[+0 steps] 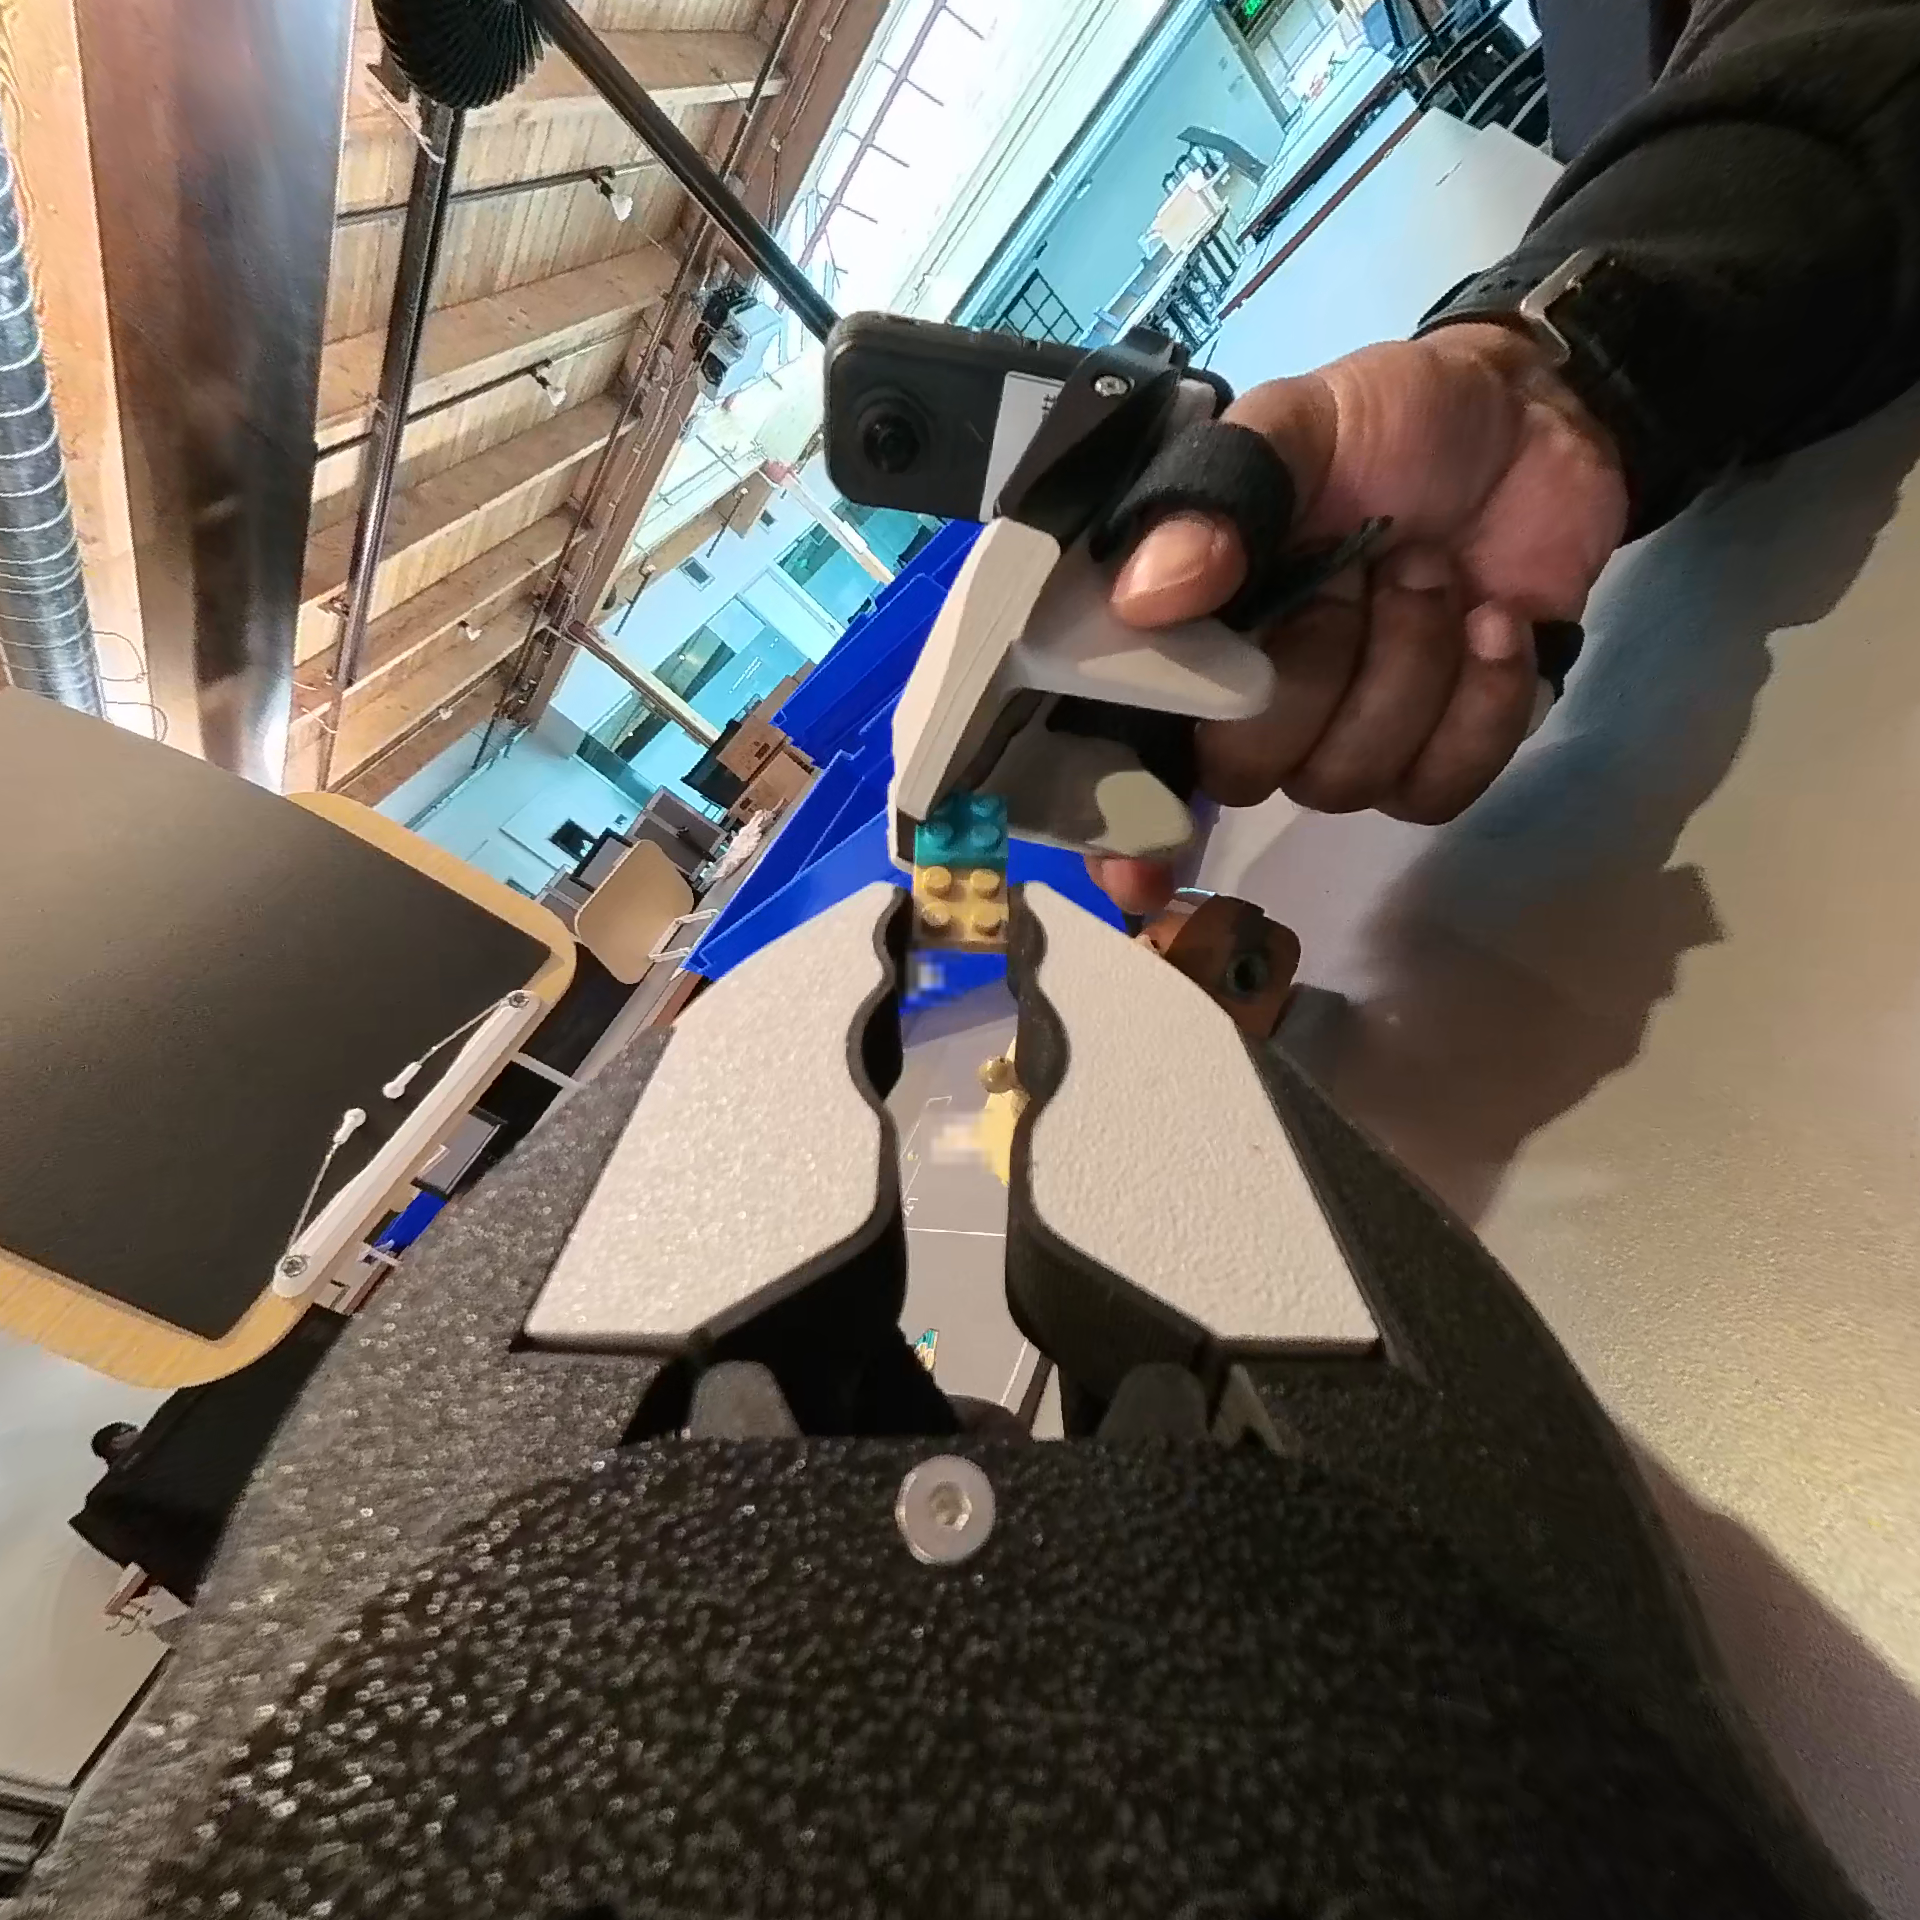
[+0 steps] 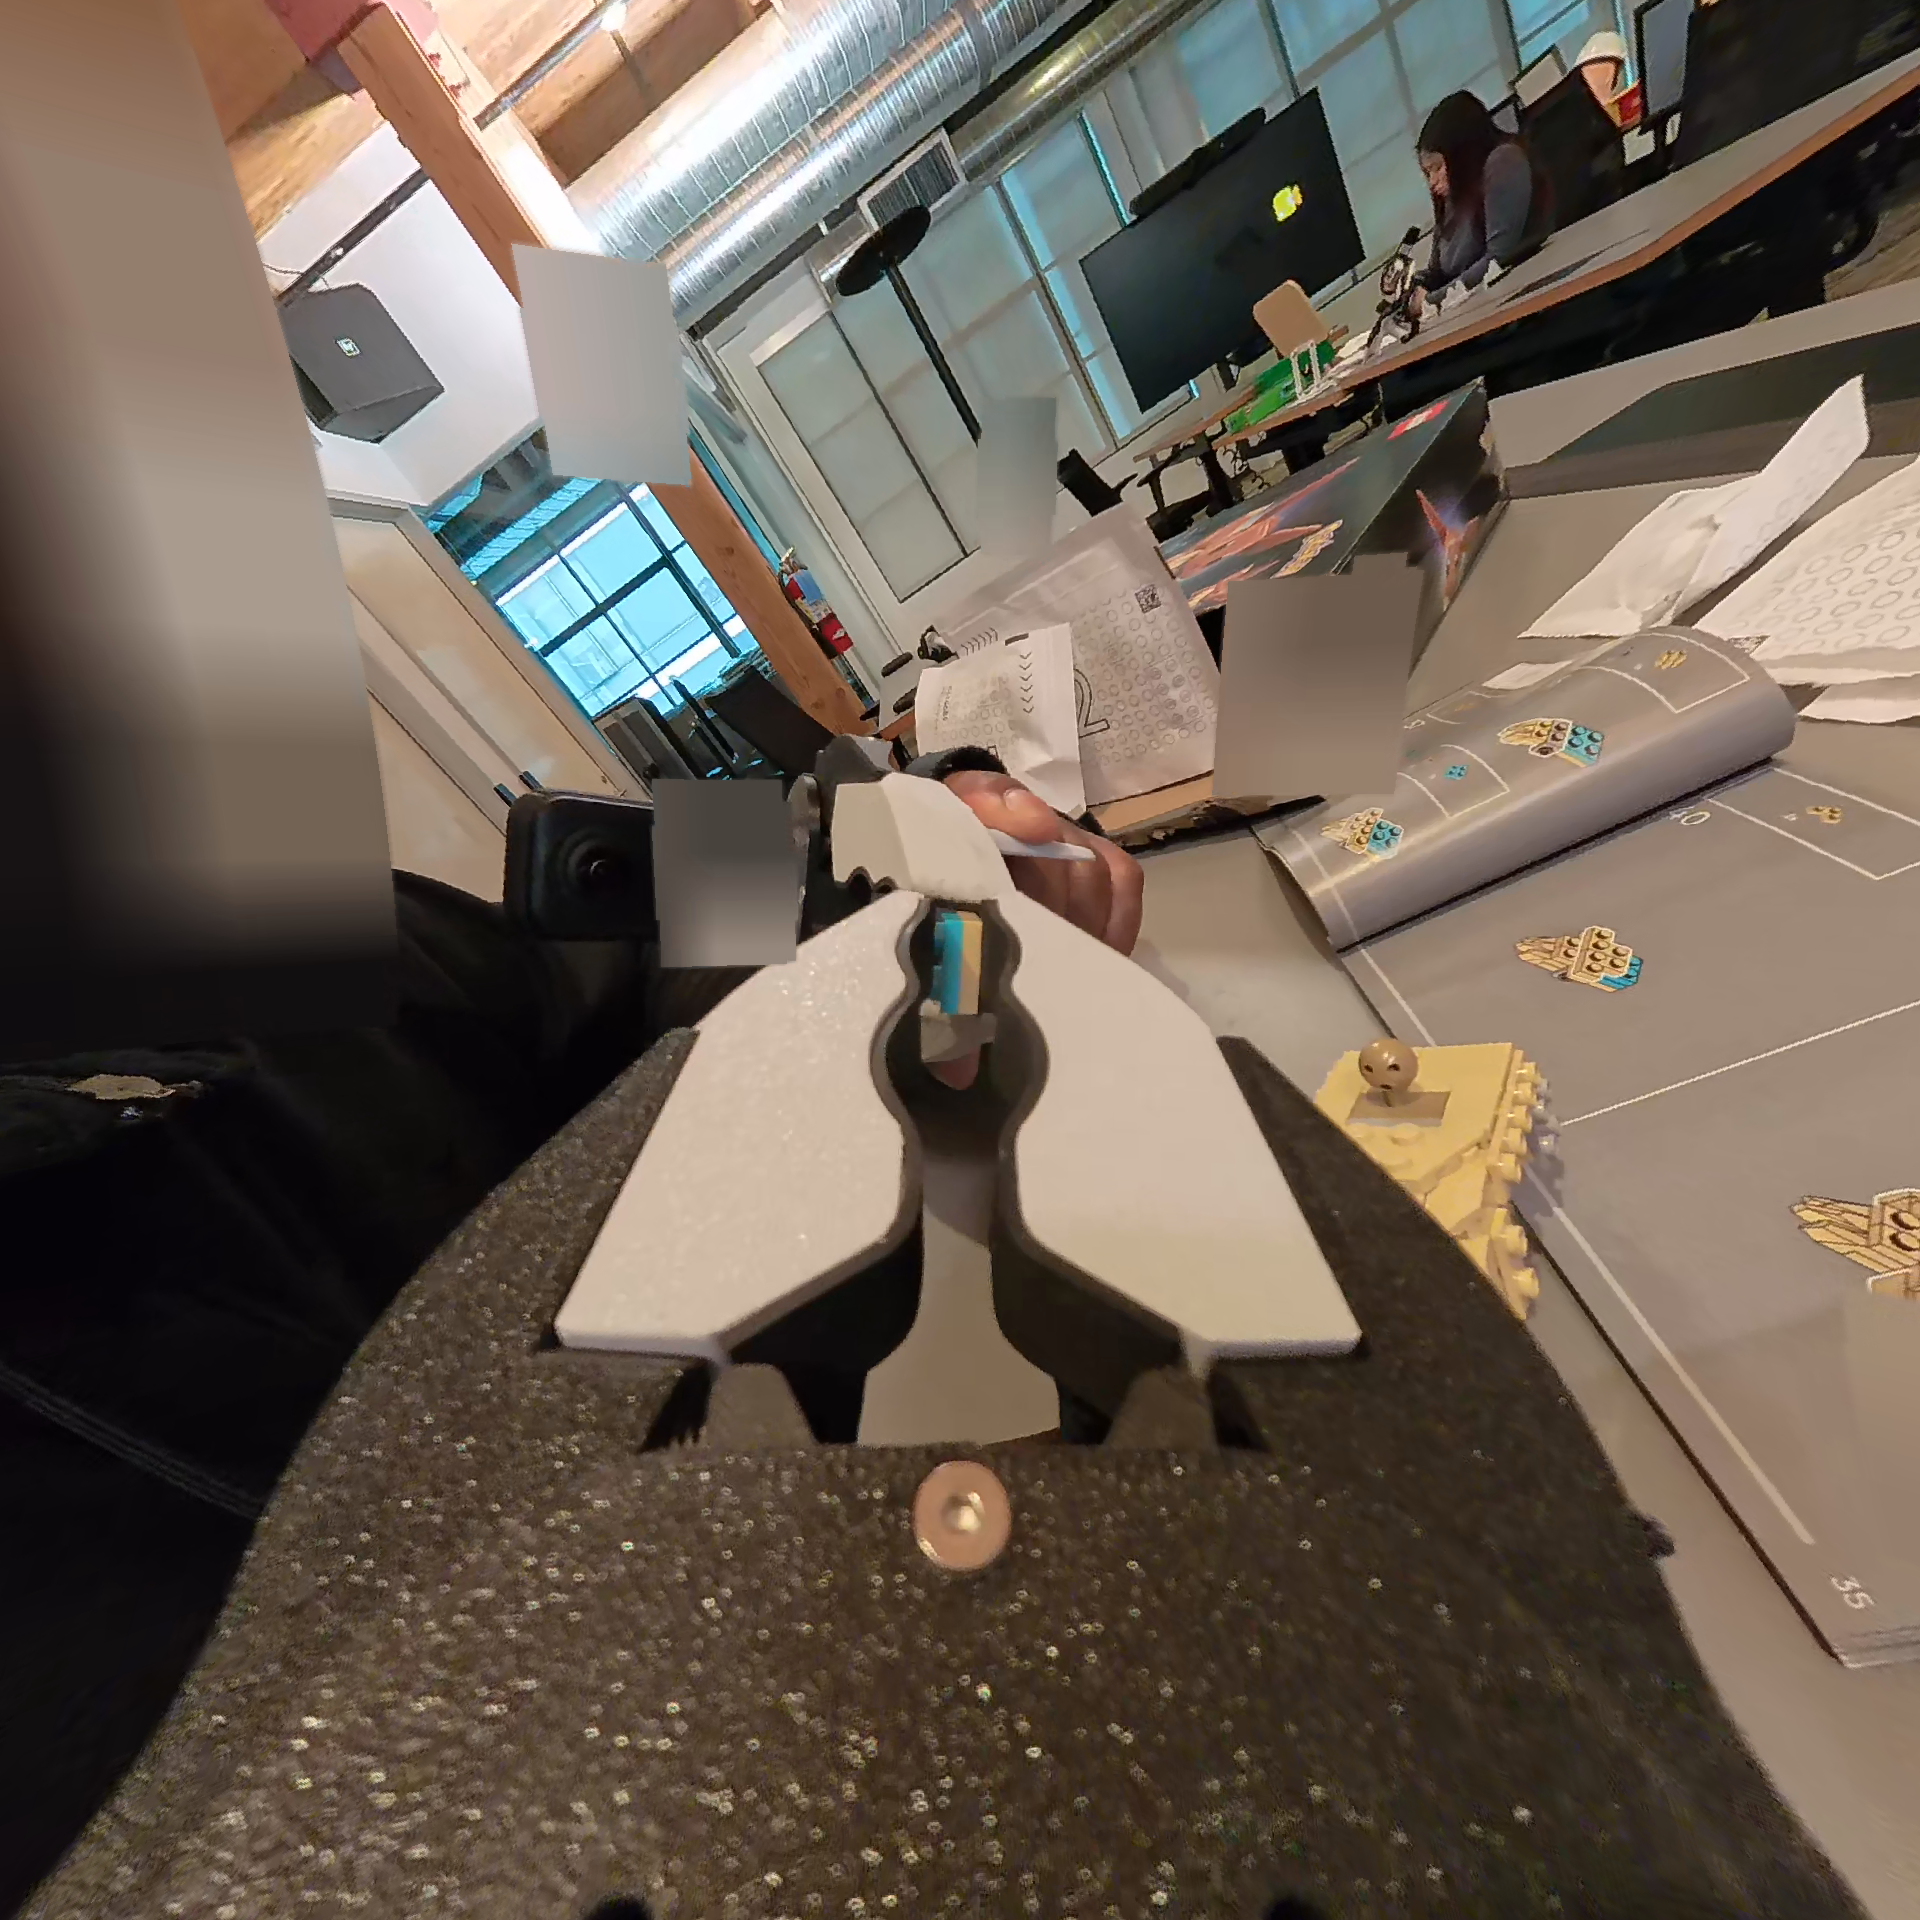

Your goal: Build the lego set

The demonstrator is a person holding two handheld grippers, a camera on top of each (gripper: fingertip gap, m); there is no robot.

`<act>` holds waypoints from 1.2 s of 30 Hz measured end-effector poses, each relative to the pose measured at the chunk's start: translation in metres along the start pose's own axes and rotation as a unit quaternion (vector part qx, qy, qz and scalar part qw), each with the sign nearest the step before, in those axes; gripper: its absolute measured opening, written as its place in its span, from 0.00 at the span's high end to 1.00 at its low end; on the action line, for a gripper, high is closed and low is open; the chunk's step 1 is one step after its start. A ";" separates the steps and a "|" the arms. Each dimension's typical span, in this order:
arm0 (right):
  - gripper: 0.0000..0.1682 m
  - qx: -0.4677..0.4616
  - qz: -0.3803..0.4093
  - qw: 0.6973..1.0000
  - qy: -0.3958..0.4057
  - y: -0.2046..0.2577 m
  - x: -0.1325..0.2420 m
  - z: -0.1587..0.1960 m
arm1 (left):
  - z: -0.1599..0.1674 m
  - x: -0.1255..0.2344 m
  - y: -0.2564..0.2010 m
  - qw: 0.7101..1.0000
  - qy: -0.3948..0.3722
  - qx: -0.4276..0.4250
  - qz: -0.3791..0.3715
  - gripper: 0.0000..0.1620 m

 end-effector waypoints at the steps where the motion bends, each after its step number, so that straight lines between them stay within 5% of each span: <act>1: 0.95 -0.002 -0.002 1.000 -0.002 0.000 0.000 0.000 | 0.000 0.000 0.000 1.000 -0.002 0.000 0.000 0.90; 18: 0.95 0.003 0.004 1.000 0.002 -0.001 0.000 0.000 | 0.002 0.000 0.001 1.000 -0.001 0.014 0.007 0.90; 24: 0.89 -0.016 0.011 1.000 -0.017 -0.005 0.003 -0.004 | 0.008 0.001 0.007 0.996 -0.012 0.081 0.021 0.90; 30: 0.89 0.016 0.025 0.999 -0.034 -0.006 0.012 -0.015 | 0.020 0.001 0.010 0.983 0.004 0.159 0.092 0.90; 36: 0.91 0.025 0.054 0.997 -0.042 -0.016 0.018 -0.017 | 0.037 -0.003 -0.014 0.944 0.113 0.176 0.256 0.90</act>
Point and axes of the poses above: each gripper's, where its closed fingertips meet, x back along the fingers, z out of its underside, y = z × x across the jaws, the point moved 8 cm from there along x, back along the fingers, and after that the axes turned 8 degrees about z, right-handed, at the moved point
